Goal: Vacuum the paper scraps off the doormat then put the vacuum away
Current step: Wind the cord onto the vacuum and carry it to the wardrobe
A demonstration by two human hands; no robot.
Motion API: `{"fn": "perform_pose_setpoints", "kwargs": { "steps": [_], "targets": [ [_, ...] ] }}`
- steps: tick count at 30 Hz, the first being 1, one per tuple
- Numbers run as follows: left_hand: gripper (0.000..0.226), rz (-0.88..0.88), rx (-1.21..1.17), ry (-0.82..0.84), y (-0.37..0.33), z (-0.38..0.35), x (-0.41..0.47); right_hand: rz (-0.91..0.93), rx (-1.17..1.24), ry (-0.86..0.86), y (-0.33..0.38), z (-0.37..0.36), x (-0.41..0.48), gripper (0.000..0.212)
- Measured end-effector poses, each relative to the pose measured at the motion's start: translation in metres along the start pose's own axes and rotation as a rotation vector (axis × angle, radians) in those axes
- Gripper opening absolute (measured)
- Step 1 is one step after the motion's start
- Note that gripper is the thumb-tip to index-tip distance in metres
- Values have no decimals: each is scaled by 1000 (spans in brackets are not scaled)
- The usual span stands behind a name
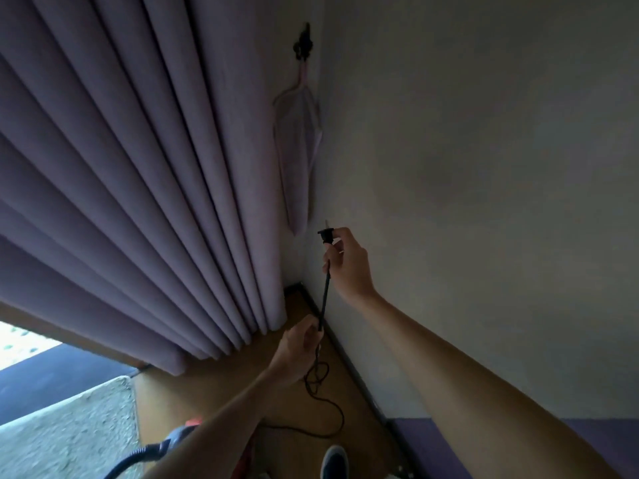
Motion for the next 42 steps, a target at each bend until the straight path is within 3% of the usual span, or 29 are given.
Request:
{"fn": "perform_pose_setpoints", "kwargs": {
  "steps": [7,11,18,22,25,29,35,42],
  "targets": [
    [14,128,-206,-141,18,-9,-26,160,-60,216,8,-38,-4,13],
    [34,220,-260,-346,44,6,-61,306,-95,435,34,-104,-23,16],
    [36,353,-373,-633,102,52,-131,417,-48,673,89,-217,-73,13],
    [10,488,-470,-689,140,67,-168,435,-105,749,107,-278,-105,8],
    [7,557,-480,-741,164,81,-195,420,-125,820,121,-315,-130,10],
    [25,579,-446,-782,190,100,-222,381,-103,833,136,-356,-154,13],
    [10,628,-549,-829,210,108,-256,368,-89,973,146,-401,-190,12],
    [21,675,-728,-907,230,95,-283,361,-141,1100,145,-442,-228,10]
  ]
}}
Point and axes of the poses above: each hand's wrist, its own x-axis towards the middle knuckle, its own z-axis out of the back of the hand, y = z × x, the point moved 3 cm from there along x, towards the middle knuckle, and after that the axes turned 2 degrees about y, right-handed, at the moved point
